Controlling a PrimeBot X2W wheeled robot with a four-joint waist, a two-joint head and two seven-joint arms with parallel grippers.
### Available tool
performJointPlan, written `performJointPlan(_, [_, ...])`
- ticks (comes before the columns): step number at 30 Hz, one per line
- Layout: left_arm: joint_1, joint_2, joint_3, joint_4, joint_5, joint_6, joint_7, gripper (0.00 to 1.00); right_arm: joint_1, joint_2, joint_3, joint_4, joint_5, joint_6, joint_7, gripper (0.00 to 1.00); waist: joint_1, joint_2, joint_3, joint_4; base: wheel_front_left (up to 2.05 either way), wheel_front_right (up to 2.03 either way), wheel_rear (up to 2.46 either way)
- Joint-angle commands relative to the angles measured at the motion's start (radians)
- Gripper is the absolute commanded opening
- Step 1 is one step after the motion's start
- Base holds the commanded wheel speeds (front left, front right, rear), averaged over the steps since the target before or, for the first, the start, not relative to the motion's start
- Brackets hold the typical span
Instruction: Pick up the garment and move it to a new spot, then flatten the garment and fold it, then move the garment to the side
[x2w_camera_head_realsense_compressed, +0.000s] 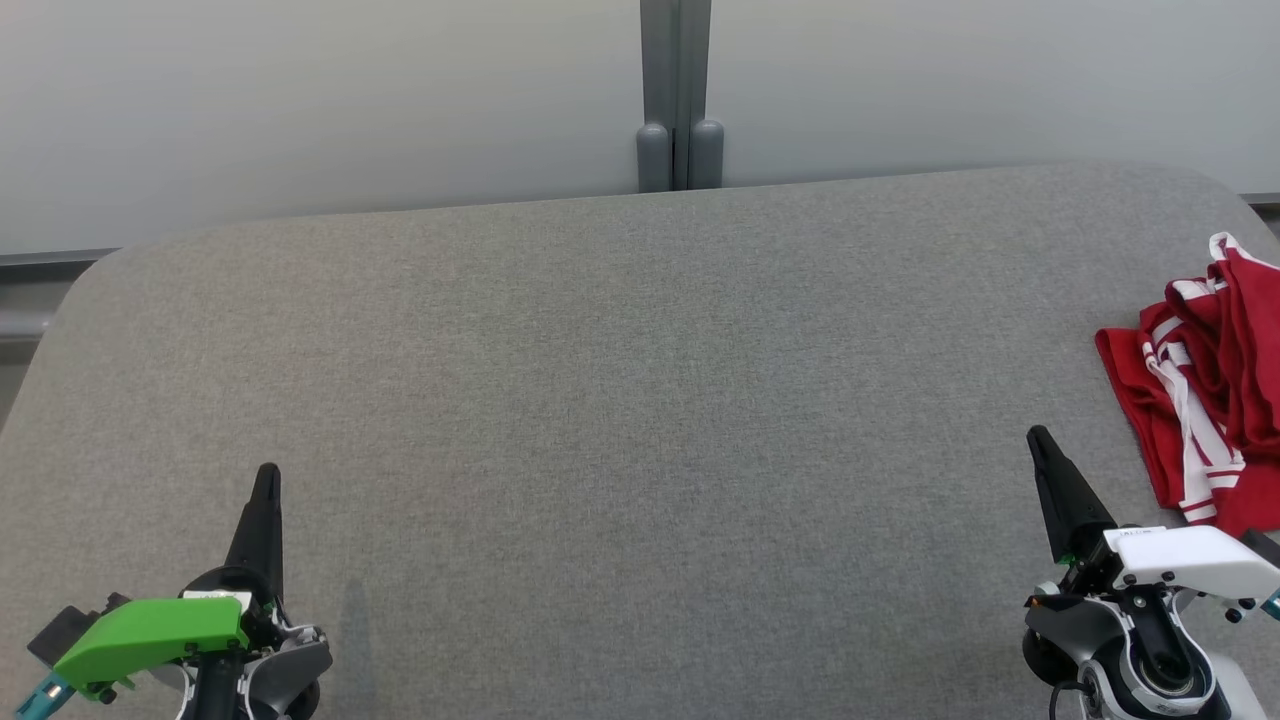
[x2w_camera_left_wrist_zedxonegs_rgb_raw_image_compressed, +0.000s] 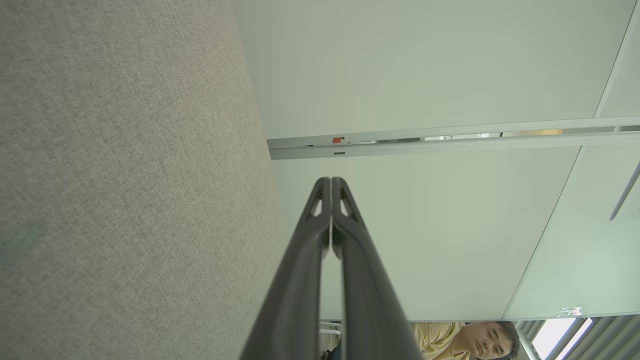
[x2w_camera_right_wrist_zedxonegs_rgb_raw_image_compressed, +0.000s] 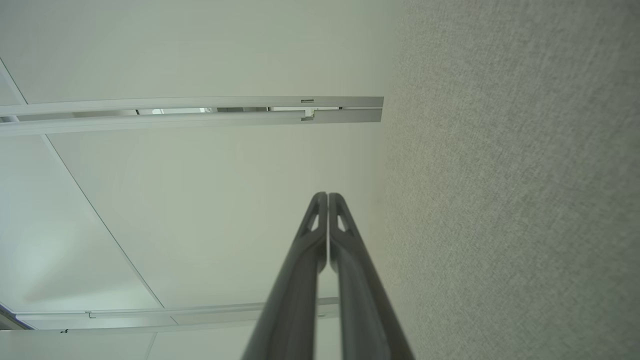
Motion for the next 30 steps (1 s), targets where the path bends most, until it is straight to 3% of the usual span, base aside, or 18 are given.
performJointPlan(1, [-0.018, 0.005, 0.006, -0.004, -0.020, -0.003, 0.007, 0.00, -0.010, 0.001, -0.004, 0.003, 0.019, 0.000, 0.006, 0.00, 0.0000, 0.0000, 0.000, 0.000, 0.00, 0.00, 0.00])
performJointPlan(30, [-0.017, 0.003, 0.009, -0.004, -0.028, -0.003, 0.012, 0.00, -0.010, 0.001, -0.005, 0.003, 0.035, 0.000, 0.009, 0.00, 0.0000, 0.0000, 0.000, 0.000, 0.00, 0.00, 0.00])
